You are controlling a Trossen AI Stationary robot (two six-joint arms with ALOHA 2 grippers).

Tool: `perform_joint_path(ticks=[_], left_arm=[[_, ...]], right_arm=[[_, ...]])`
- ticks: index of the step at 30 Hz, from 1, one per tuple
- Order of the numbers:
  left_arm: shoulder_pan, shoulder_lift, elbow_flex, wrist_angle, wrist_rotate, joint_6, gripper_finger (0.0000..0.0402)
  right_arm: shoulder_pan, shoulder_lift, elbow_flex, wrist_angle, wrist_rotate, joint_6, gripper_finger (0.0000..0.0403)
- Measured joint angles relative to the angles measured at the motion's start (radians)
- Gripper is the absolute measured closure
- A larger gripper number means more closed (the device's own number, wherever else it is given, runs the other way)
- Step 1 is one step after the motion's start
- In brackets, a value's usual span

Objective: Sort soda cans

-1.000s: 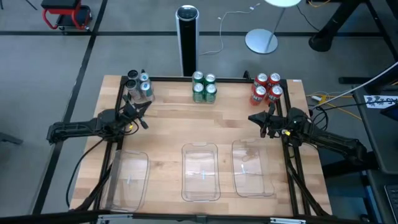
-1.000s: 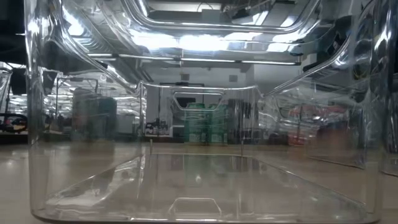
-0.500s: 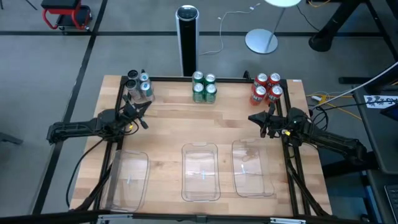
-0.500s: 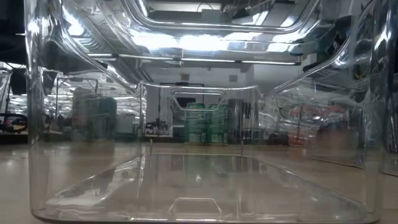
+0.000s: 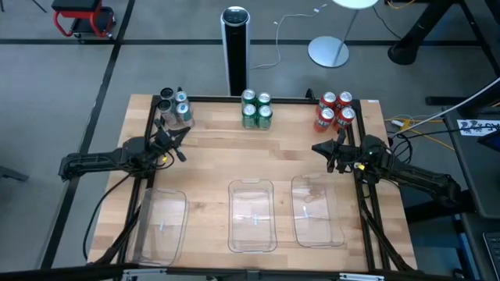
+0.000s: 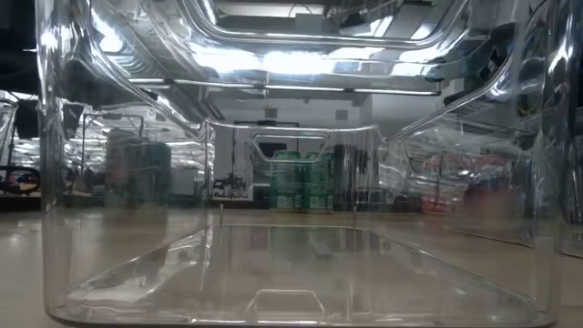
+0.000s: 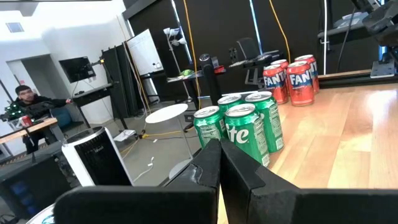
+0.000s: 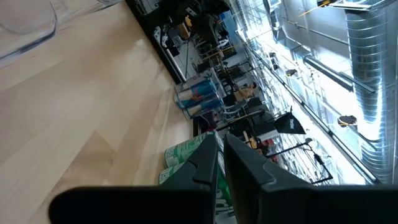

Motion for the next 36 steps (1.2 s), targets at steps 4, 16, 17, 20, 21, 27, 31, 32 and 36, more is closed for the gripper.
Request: perform_joint_path(ticks=[4, 16, 17, 20, 21, 27, 31, 32, 36], left_arm=[[0.000, 0.000, 0.000, 0.000, 0.000, -0.012, 0.0402], [0.008, 0.004, 0.000, 0.001, 0.002, -0.429, 0.0402], [0.008, 0.005, 0.000, 0.000, 0.001, -0.435, 0.0402], [0.012, 0.005, 0.000, 0.001, 0.001, -0.437, 0.0402], [0.014, 0.005, 0.000, 0.001, 0.001, -0.438, 0.0402], [0.022, 0.005, 0.000, 0.005, 0.001, -0.429, 0.0402], [0.022, 0.005, 0.000, 0.006, 0.002, -0.393, 0.0402], [0.022, 0.005, 0.000, 0.006, 0.002, -0.384, 0.0402], [0.022, 0.005, 0.000, 0.007, 0.002, -0.347, 0.0402]], right_arm=[[0.000, 0.000, 0.000, 0.005, 0.005, 0.000, 0.0371], [0.000, 0.000, 0.009, 0.022, 0.085, 0.016, 0.0371], [0.000, 0.002, 0.013, 0.023, 0.098, 0.004, 0.0371], [0.000, 0.029, 0.027, 0.085, 0.141, -0.003, 0.0371], [0.000, 0.043, 0.032, 0.110, 0.149, -0.006, 0.0371], [0.000, 0.175, 0.086, 0.120, 0.185, -0.006, 0.0371], [0.000, 0.305, 0.167, 0.144, 0.220, -0.010, 0.0371], [0.000, 0.340, 0.190, 0.142, 0.232, -0.018, 0.0371], [0.000, 0.499, 0.322, 0.129, 0.287, -0.042, 0.0371]])
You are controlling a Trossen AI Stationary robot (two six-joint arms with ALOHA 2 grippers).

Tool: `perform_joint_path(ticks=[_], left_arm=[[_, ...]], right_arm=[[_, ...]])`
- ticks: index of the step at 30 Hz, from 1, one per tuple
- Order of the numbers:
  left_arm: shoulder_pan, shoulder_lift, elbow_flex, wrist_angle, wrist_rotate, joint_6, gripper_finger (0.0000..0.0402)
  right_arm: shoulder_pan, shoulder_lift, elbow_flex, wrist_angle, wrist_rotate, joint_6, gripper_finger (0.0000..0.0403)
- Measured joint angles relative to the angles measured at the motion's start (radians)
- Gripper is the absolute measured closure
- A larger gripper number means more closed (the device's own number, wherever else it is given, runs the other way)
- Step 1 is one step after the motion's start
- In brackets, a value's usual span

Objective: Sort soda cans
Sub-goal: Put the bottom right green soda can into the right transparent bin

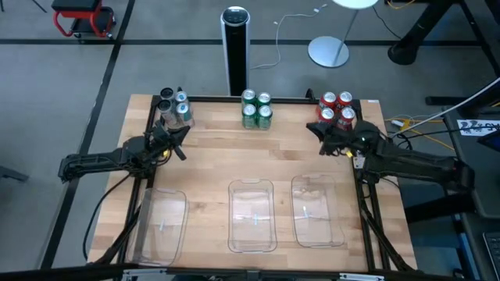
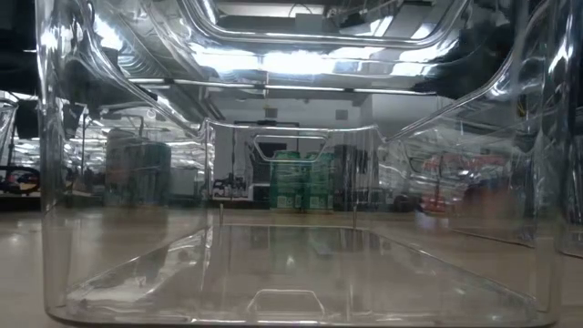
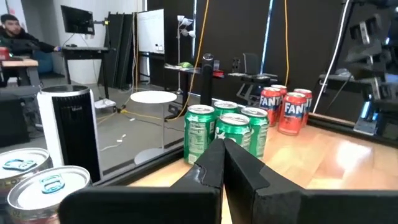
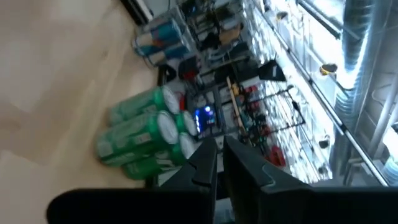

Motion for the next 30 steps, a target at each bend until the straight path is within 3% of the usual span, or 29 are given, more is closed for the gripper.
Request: perform_joint_path(ticks=[9, 21, 25, 30], left_arm=[[0.000, 0.000, 0.000, 0.002, 0.000, 0.049, 0.0402], [0.000, 0.000, 0.000, 0.073, 0.000, 0.059, 0.0402], [0.000, 0.000, 0.000, 0.088, 0.000, 0.057, 0.0402], [0.000, 0.000, 0.000, 0.090, 0.000, 0.037, 0.0402]], right_arm=[[0.000, 0.333, 0.324, -0.012, 0.048, -0.029, 0.0371], [0.000, 0.688, 0.696, -0.180, 0.049, -0.062, 0.0366], [0.000, 0.762, 0.816, -0.322, 0.075, -0.092, 0.0329], [0.000, 0.862, 0.979, -0.509, 0.082, -0.128, 0.0235]])
